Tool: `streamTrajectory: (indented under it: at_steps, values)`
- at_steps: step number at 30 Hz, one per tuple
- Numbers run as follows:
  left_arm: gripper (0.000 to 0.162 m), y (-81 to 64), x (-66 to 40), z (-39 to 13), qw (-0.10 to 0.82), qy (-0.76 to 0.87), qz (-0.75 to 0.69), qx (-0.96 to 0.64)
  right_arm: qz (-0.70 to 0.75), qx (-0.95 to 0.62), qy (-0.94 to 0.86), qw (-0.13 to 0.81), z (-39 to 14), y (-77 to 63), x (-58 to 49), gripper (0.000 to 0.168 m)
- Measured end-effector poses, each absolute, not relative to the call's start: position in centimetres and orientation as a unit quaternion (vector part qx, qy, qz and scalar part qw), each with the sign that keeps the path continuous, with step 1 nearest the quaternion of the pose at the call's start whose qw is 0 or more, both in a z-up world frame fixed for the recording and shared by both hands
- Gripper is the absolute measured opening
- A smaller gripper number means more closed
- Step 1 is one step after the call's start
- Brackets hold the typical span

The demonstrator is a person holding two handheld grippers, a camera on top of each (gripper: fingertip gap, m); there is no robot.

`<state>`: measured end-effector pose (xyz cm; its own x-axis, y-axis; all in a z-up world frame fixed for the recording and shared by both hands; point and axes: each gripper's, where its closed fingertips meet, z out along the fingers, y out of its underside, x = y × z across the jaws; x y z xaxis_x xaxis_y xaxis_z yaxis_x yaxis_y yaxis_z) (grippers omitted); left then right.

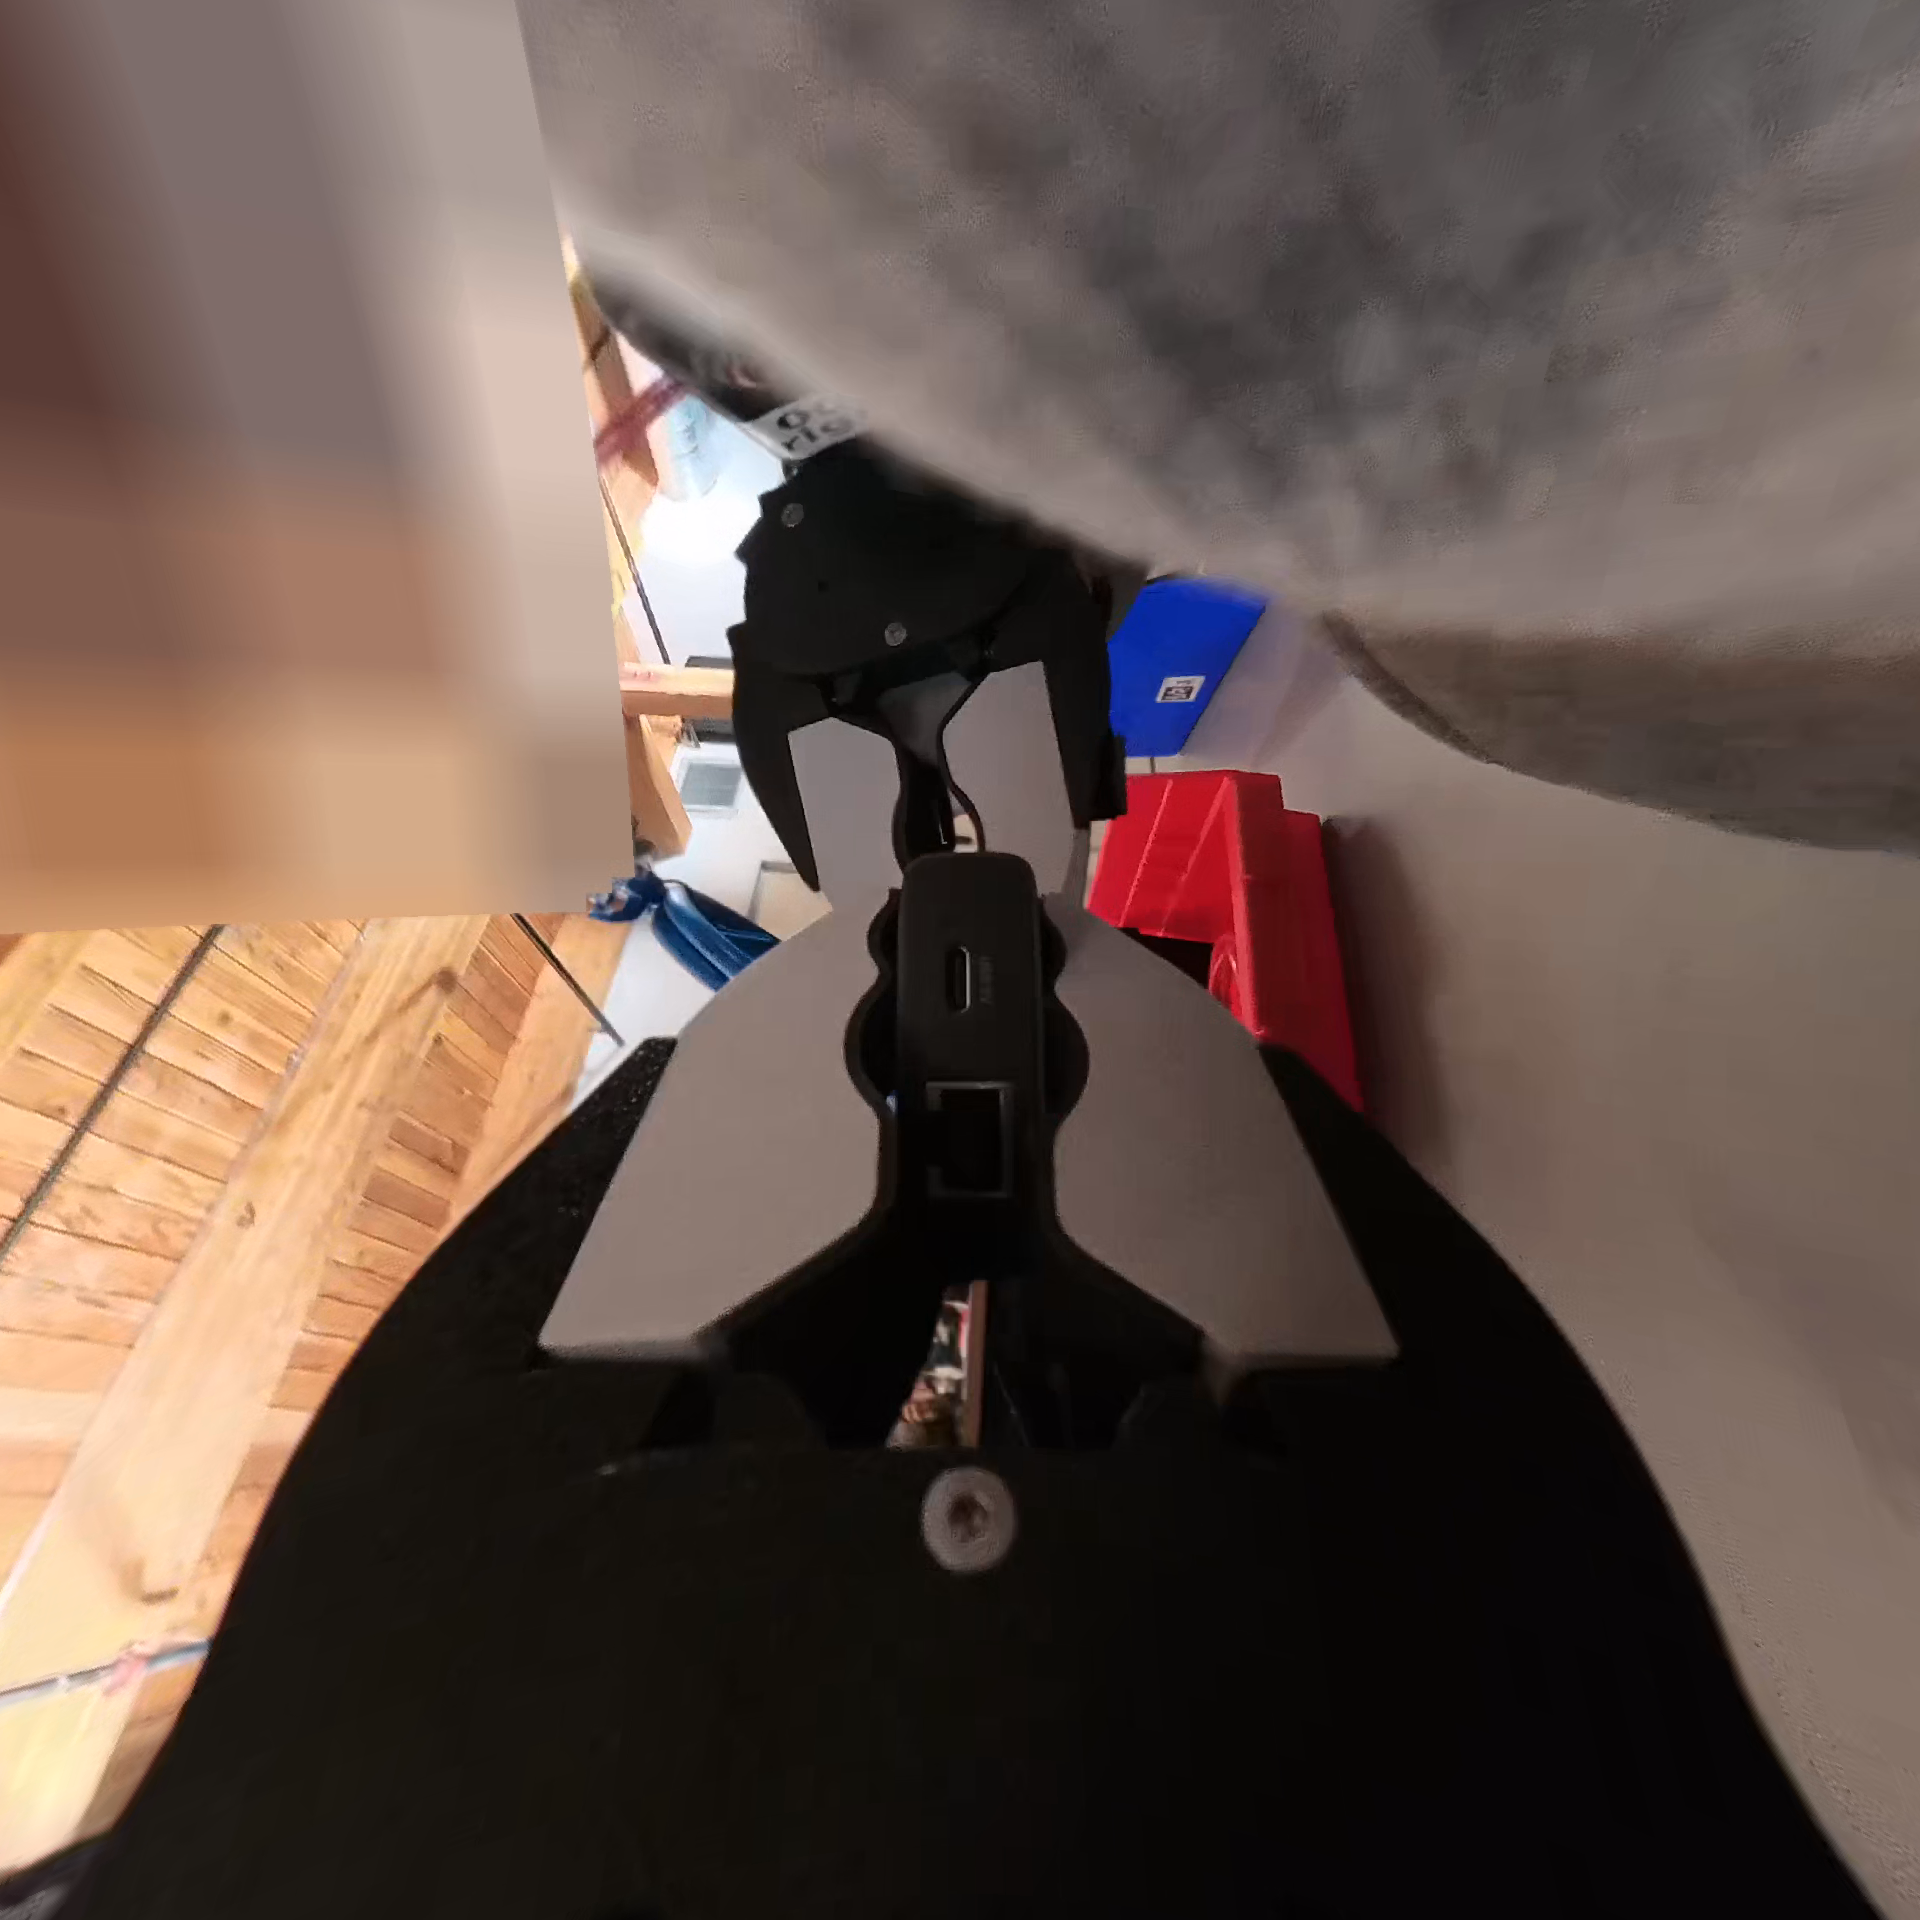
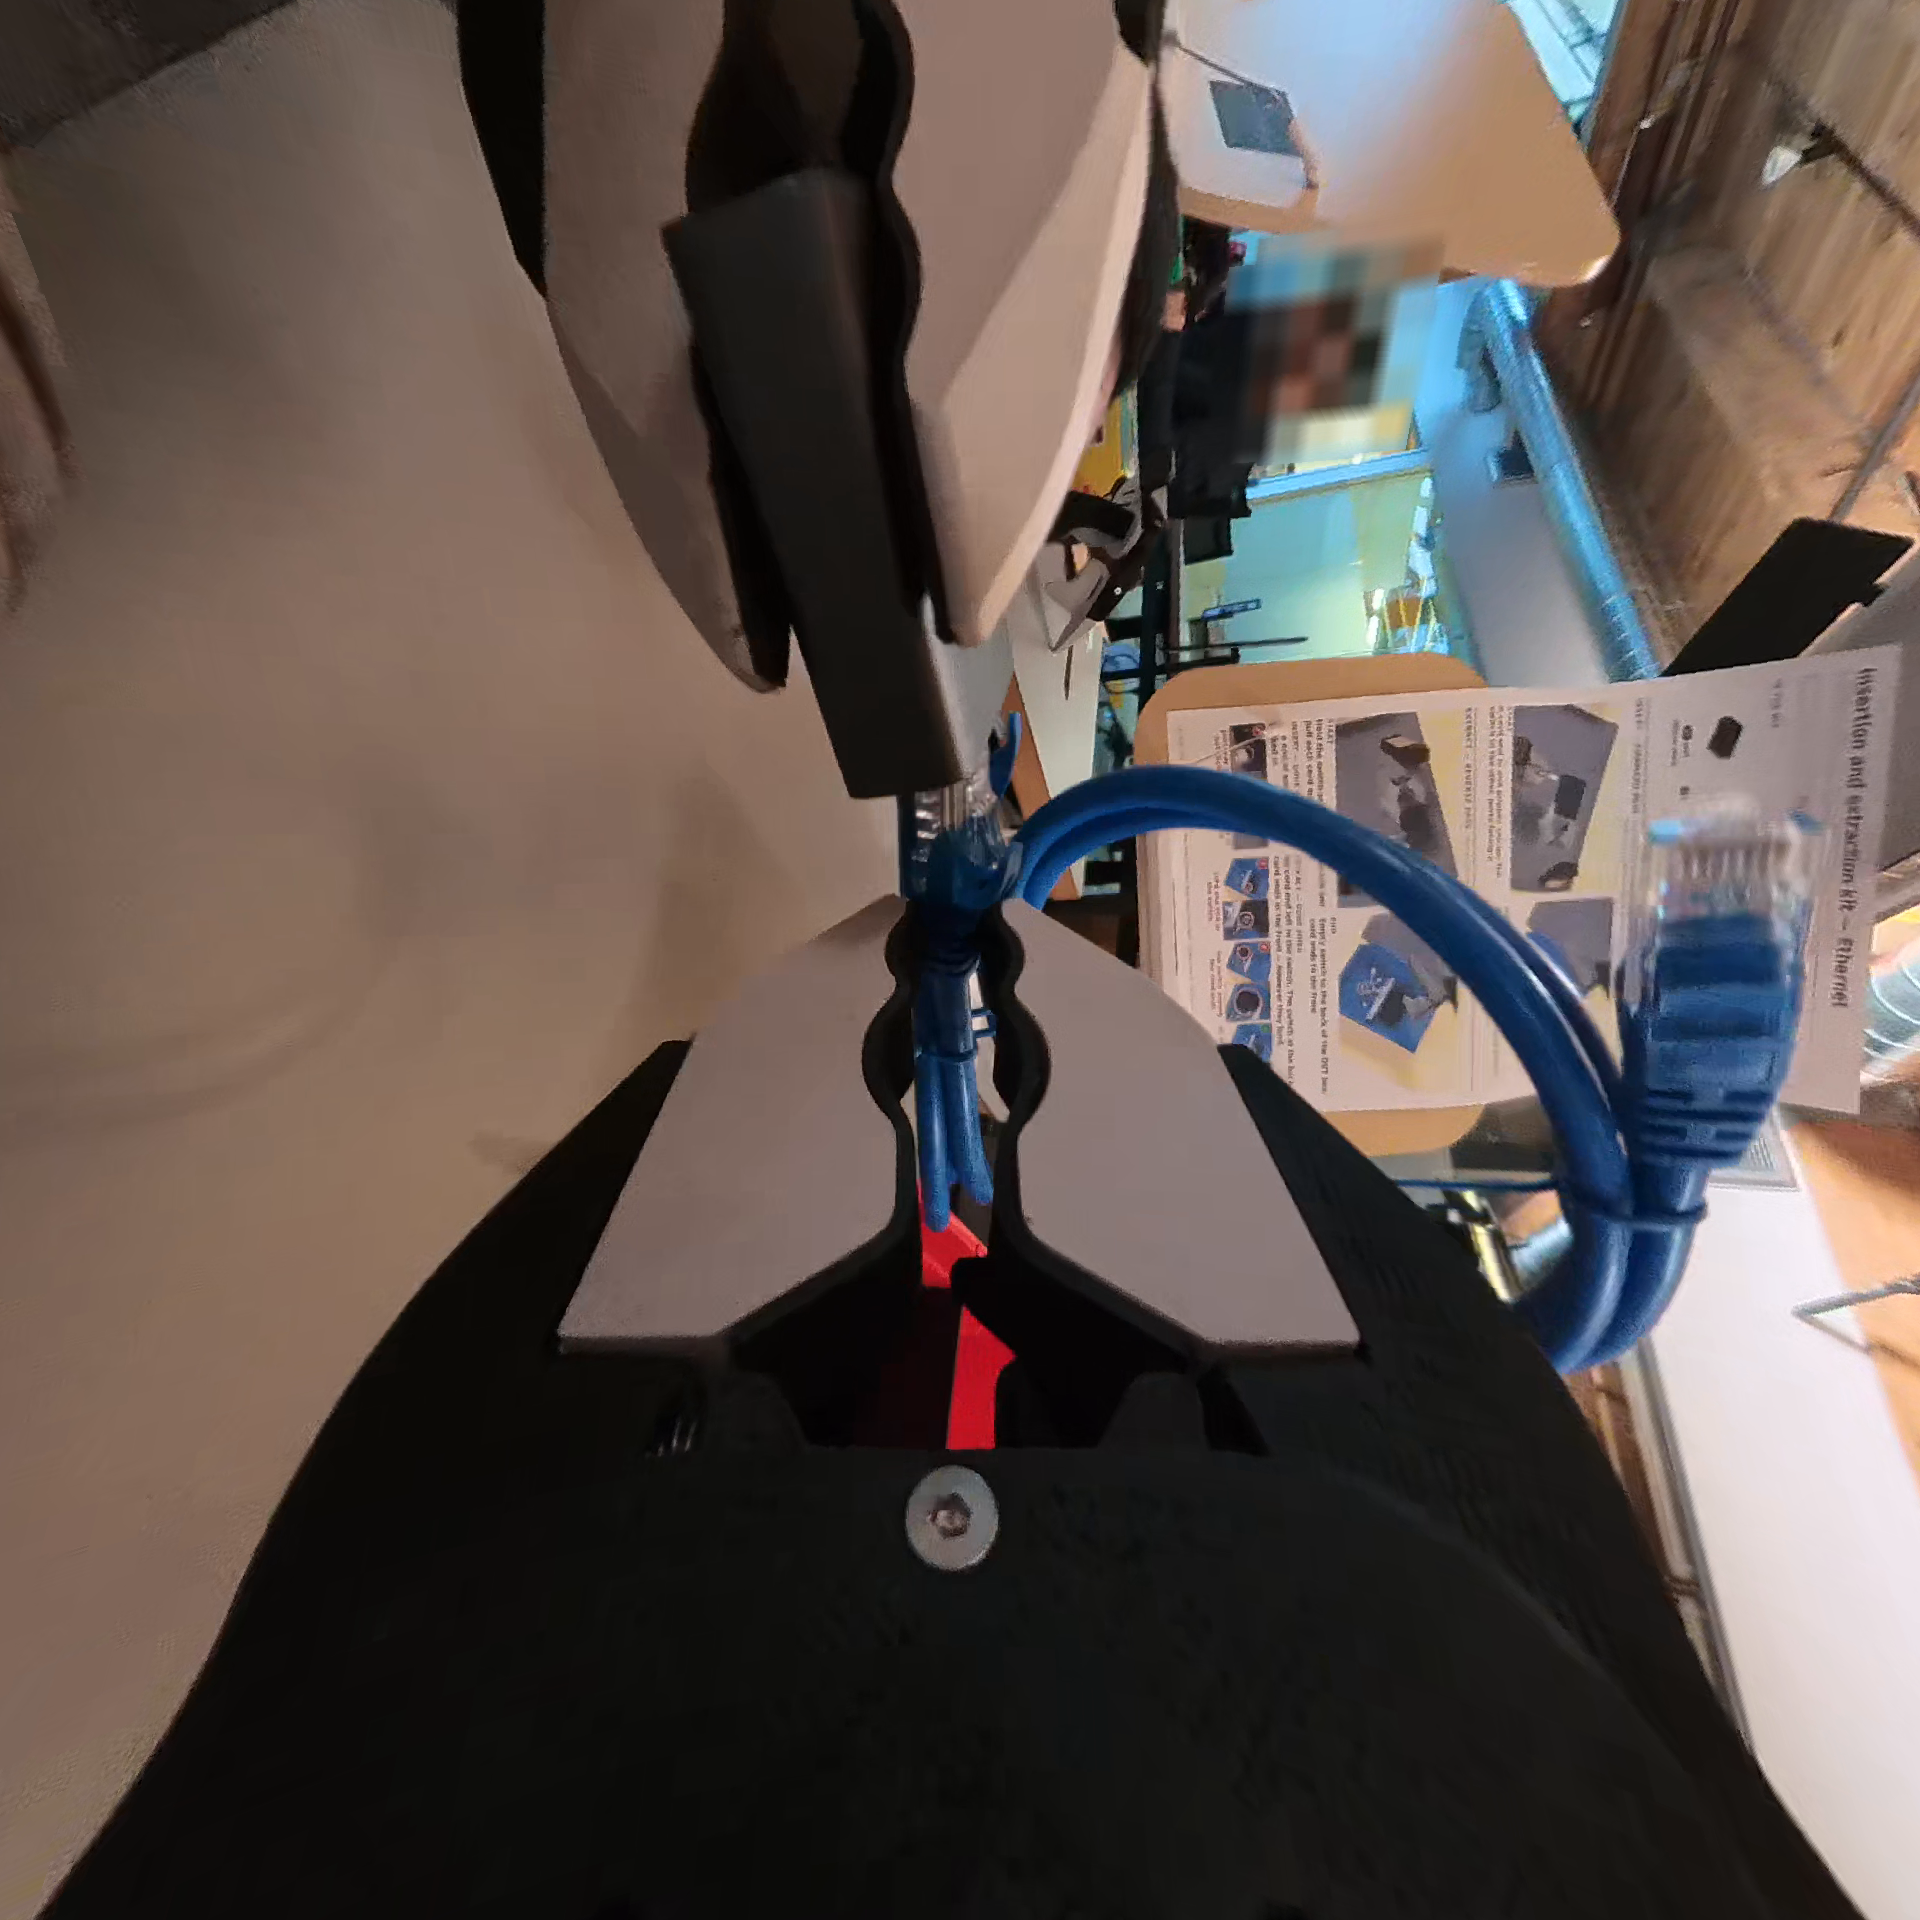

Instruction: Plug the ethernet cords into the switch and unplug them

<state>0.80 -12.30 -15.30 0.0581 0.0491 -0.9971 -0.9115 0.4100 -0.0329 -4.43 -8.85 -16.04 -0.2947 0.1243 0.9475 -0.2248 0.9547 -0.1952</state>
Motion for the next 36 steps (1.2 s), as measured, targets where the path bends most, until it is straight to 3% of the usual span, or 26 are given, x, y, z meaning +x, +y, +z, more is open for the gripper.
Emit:
streamTrajectory:
  at_steps: [17,36]
  values:
    - [0.02,-8.2,1.2,-19.0,0.569,0.647,0.367,-0.351,0.121,0.035,-0.796,0.592,-19.7,-4.5,-4.0,0.009]
    - [0.021,-7.1,1.2,-23.1,0.561,0.655,0.258,-0.436,0.146,-0.027,-0.846,0.512,-24.8,-4.7,-3.6,0.008]
